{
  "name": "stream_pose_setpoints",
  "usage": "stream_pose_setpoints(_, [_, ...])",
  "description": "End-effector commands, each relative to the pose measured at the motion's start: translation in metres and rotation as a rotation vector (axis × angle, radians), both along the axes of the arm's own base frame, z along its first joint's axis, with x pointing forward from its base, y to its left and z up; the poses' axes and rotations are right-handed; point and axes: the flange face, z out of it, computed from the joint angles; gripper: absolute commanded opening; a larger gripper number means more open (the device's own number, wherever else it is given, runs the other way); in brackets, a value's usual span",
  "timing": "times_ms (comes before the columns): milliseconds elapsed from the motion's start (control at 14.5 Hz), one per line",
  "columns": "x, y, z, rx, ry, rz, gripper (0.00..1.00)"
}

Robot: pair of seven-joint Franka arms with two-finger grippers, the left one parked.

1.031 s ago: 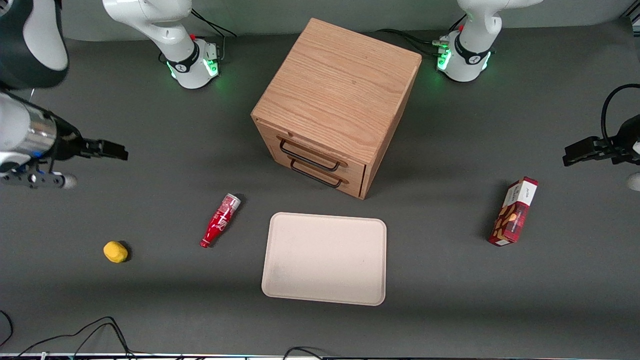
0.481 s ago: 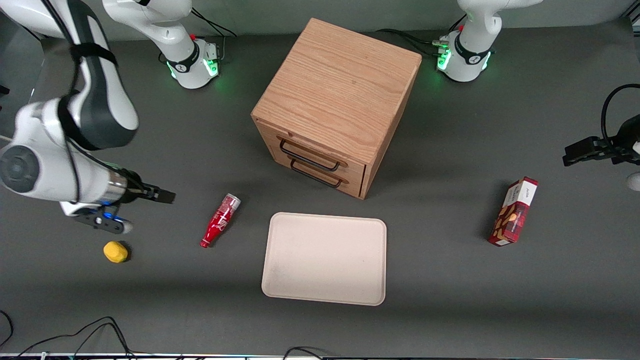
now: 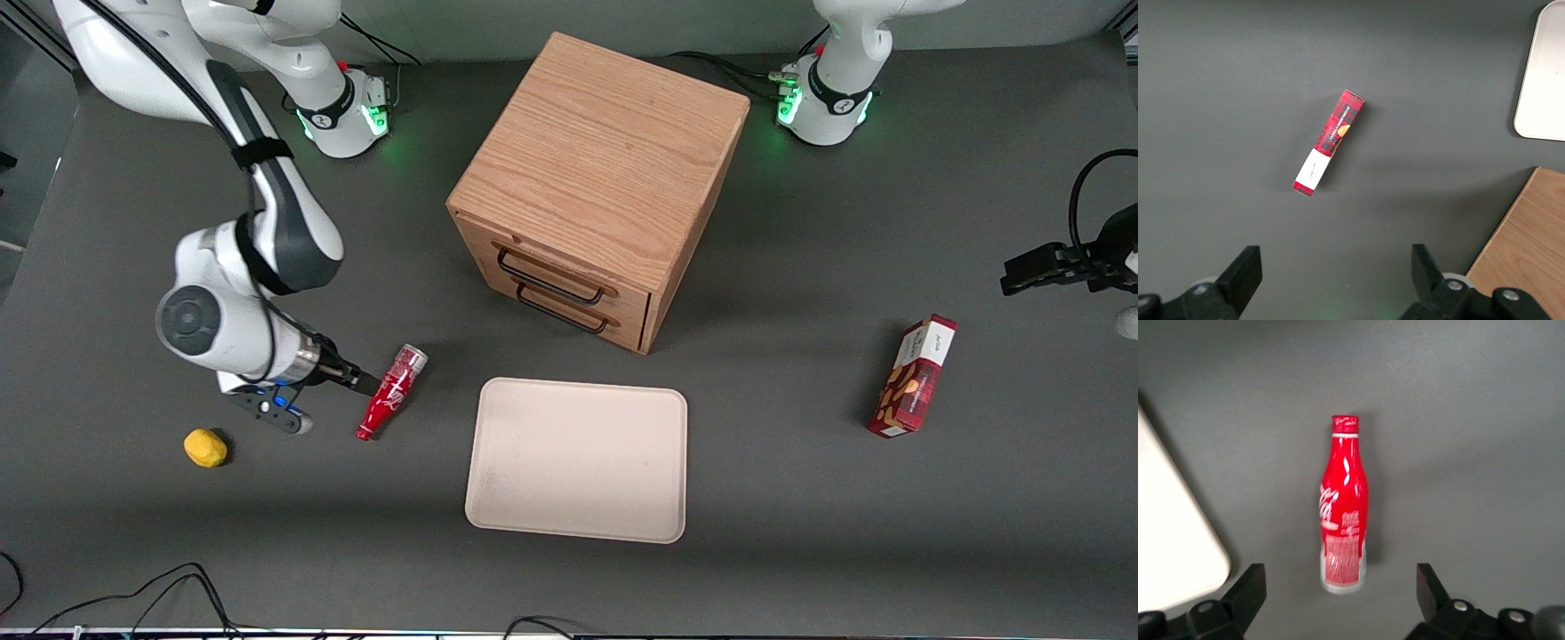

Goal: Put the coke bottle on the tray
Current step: 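Lower the right gripper and close it around the bottle's body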

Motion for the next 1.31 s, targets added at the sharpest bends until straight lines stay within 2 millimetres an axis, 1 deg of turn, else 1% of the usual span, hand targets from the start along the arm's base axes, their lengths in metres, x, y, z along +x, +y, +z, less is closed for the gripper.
stream_pose_setpoints(0, [-0.003, 0.019, -0.045, -0.050, -0.041, -0.038, 1.00])
stream_pose_setpoints(69, [-0.003, 0.021, -0.059, -0.062, -0.043, -0.039, 1.00])
stream_pose_setpoints(206, [-0.002, 0.023, -0.079, -0.062, -0.058, -0.072, 1.00])
stream_pose_setpoints(344, [-0.002, 0.023, -0.092, -0.062, -0.064, -0.069, 1.00])
stream_pose_setpoints(481, [-0.002, 0.023, -0.108, -0.072, -0.071, -0.069, 1.00])
stream_pose_setpoints(756, [-0.002, 0.024, -0.119, -0.070, -0.076, -0.066, 1.00])
stream_pose_setpoints(1169, [-0.004, 0.024, -0.126, -0.075, -0.068, -0.061, 1.00])
stream_pose_setpoints(1238, [-0.004, 0.024, -0.126, -0.076, -0.069, -0.059, 0.95])
